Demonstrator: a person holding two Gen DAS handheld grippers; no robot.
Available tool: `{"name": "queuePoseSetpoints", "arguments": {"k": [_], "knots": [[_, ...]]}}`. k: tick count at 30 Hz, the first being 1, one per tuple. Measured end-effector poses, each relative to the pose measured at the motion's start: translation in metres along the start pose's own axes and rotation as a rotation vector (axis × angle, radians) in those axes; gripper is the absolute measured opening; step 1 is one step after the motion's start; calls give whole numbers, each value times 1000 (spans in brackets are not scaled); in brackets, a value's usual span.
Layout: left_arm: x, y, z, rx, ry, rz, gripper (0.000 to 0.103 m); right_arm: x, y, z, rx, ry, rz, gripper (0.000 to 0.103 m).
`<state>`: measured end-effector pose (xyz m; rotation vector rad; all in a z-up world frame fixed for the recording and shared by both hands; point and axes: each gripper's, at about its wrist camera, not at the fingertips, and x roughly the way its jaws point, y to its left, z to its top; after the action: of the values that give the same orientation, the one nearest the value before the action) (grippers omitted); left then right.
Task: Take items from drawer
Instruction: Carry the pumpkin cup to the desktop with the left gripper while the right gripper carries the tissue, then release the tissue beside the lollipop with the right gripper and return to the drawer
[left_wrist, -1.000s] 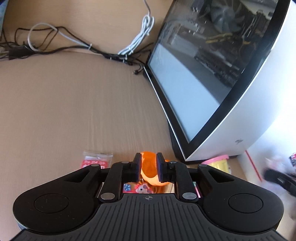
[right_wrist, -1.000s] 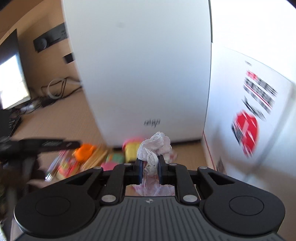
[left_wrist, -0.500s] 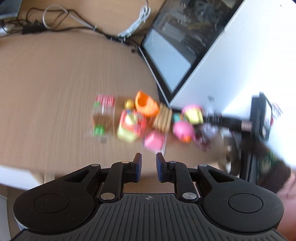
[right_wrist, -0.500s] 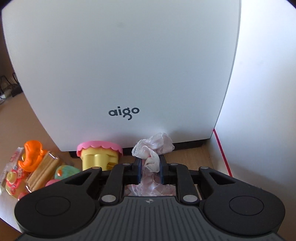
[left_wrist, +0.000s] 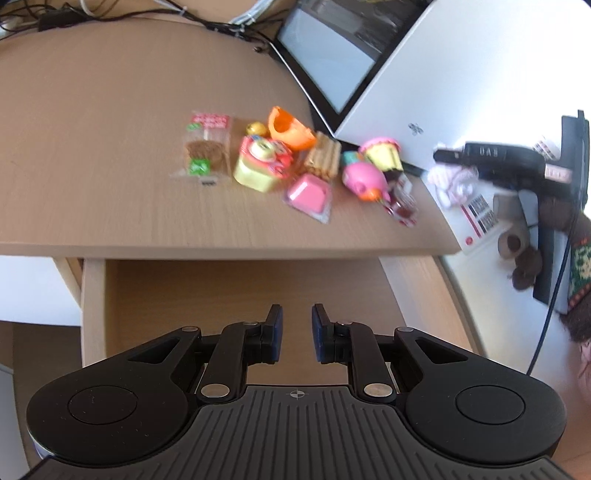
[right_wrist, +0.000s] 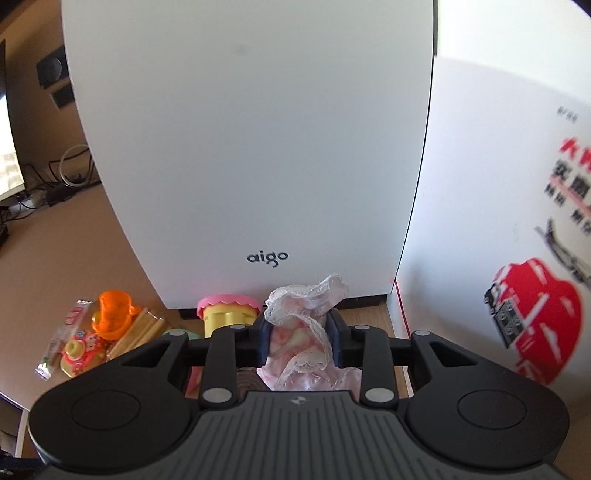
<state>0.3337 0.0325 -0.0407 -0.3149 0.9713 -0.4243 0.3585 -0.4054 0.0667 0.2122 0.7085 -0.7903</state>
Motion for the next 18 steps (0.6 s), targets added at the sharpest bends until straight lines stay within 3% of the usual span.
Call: {"name": "queuePoseSetpoints", "arguments": {"k": [4,6,7,11,18], "knots": [[-1,-2,-5,0,10,-1,18,1,-3,4,10,-15,7,36],[-2,-2,-6,-3,14,10,18,13,-10,6,57,25,40,57],[-3,-1,-8,-4,15,16,18,21,-12,7,70,52,38,59],[-5,4,-11,-22,19,41,18,32,-9,3,75,44,24,58],[11,-2,-14,20,90,52,18,-11,1,2,79,-118,-20,58]]}}
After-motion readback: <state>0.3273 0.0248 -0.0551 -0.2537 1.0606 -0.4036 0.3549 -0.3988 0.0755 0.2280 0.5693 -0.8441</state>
